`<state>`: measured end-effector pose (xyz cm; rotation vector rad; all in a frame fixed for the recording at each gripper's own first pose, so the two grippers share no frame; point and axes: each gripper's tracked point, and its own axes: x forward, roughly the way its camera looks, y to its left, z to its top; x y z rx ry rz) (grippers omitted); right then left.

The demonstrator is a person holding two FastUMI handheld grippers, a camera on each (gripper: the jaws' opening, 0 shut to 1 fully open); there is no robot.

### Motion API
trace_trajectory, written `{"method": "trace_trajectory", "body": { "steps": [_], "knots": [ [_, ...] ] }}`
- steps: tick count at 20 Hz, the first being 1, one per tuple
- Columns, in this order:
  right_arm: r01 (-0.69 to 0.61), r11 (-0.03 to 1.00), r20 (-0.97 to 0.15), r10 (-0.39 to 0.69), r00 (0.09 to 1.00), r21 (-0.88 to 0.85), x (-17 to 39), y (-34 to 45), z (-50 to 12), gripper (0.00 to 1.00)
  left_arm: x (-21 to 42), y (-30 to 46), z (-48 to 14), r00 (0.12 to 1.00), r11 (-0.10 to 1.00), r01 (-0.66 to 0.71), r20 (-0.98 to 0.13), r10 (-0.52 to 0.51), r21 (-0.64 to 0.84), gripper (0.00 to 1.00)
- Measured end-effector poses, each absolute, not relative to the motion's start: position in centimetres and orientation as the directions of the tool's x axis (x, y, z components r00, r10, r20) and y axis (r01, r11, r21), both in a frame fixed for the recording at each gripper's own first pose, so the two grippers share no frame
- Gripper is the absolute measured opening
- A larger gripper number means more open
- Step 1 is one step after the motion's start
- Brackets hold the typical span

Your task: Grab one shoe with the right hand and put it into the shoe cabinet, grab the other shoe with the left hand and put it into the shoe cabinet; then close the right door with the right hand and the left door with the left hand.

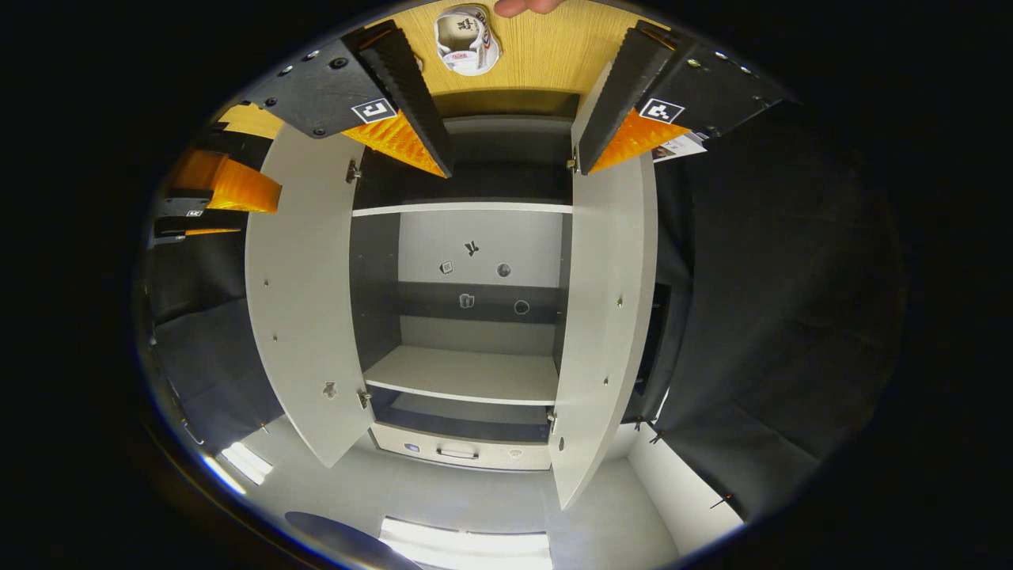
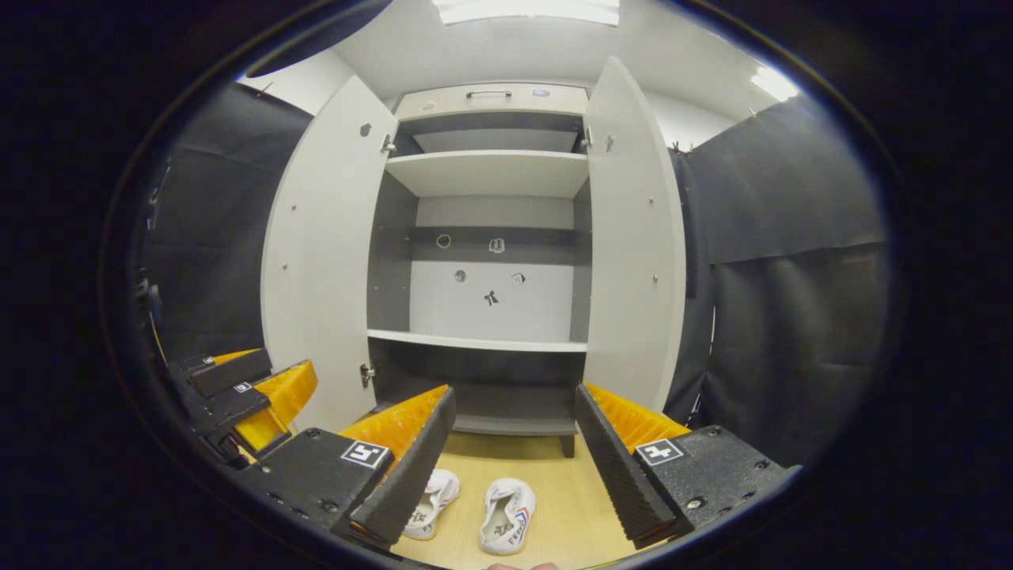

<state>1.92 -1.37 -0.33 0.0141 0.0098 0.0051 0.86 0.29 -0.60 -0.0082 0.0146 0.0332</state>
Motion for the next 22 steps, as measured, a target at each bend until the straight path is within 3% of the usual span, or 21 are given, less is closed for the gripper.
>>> {"method": "trace_trajectory", "body": {
  "steps": [14,22],
  "knots": [
    [-0.018,1.000,-0.071,0.019,0.997,0.025,4.5,-0.6,-3.1,0.98,2.0,1.1,-0.7,0.999,0.999,-0.036,-0.018,0.035,-0.007,0.95],
    [-0.058,0.998,-0.232,0.062,0.971,0.024,8.0,1.5,-12.8,0.98,2.2,2.1,-0.9,0.999,0.999,-0.048,-0.021,0.047,-0.011,0.95]
  ]
}}
